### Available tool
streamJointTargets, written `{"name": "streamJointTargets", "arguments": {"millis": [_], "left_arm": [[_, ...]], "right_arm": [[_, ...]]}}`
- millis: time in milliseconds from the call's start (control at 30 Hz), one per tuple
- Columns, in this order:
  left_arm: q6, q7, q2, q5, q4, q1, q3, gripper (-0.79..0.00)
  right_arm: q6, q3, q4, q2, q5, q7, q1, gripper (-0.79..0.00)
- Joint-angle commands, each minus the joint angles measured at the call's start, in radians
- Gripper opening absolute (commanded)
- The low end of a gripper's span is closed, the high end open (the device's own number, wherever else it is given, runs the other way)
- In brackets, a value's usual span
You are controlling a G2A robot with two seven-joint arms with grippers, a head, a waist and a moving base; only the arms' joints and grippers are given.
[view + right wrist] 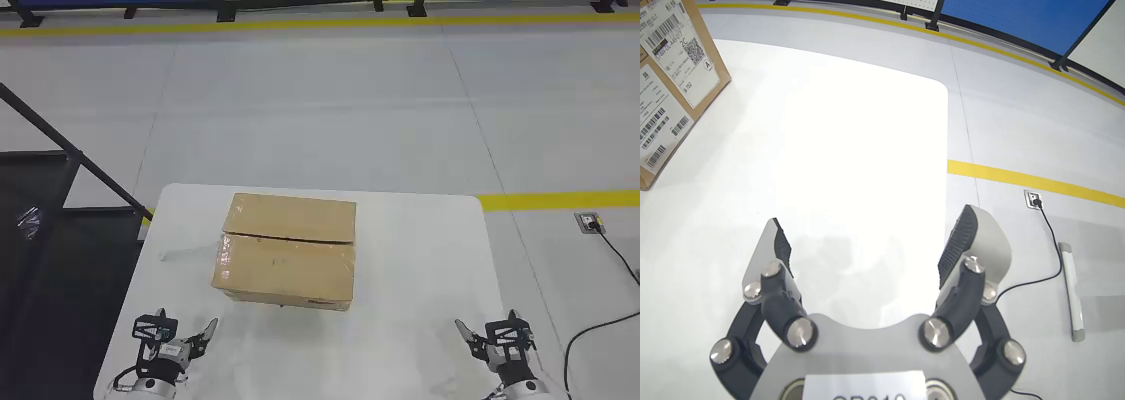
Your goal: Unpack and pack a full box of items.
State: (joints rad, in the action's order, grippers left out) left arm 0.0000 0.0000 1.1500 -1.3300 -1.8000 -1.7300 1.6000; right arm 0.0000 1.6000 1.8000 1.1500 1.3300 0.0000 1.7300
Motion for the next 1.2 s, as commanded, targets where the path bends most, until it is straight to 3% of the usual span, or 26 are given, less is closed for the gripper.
{"name": "streamJointTargets", "arguments": {"millis": [0, 200, 300, 433, 667, 833, 1167], "left_arm": [[0.0, 0.0, 0.0, 0.0, 0.0, 0.0, 0.0, 0.0], [0.0, 0.0, 0.0, 0.0, 0.0, 0.0, 0.0, 0.0], [-0.012, 0.053, 0.002, 0.037, 0.002, 0.003, 0.015, 0.0], [-0.013, 0.129, 0.004, 0.08, 0.006, 0.019, 0.047, 0.0], [-0.094, 0.199, 0.002, 0.171, -0.005, 0.036, 0.127, 0.0], [-0.137, 0.203, 0.001, 0.222, -0.013, 0.034, 0.166, 0.0], [-0.137, 0.203, 0.001, 0.222, -0.013, 0.034, 0.166, 0.0]], "right_arm": [[0.0, 0.0, 0.0, 0.0, 0.0, 0.0, 0.0, -0.001], [-0.013, -0.002, 0.012, 0.0, -0.006, -0.004, -0.005, 0.0], [-0.054, -0.005, 0.065, 0.0, -0.012, 0.002, -0.006, 0.0], [-0.105, -0.032, 0.138, 0.003, -0.069, 0.052, -0.03, 0.0], [-0.137, -0.123, 0.175, 0.012, -0.111, 0.173, -0.143, 0.0], [-0.126, -0.199, 0.199, 0.02, -0.118, 0.26, -0.218, 0.0], [-0.123, -0.202, 0.203, 0.02, -0.104, 0.266, -0.222, 0.0]]}}
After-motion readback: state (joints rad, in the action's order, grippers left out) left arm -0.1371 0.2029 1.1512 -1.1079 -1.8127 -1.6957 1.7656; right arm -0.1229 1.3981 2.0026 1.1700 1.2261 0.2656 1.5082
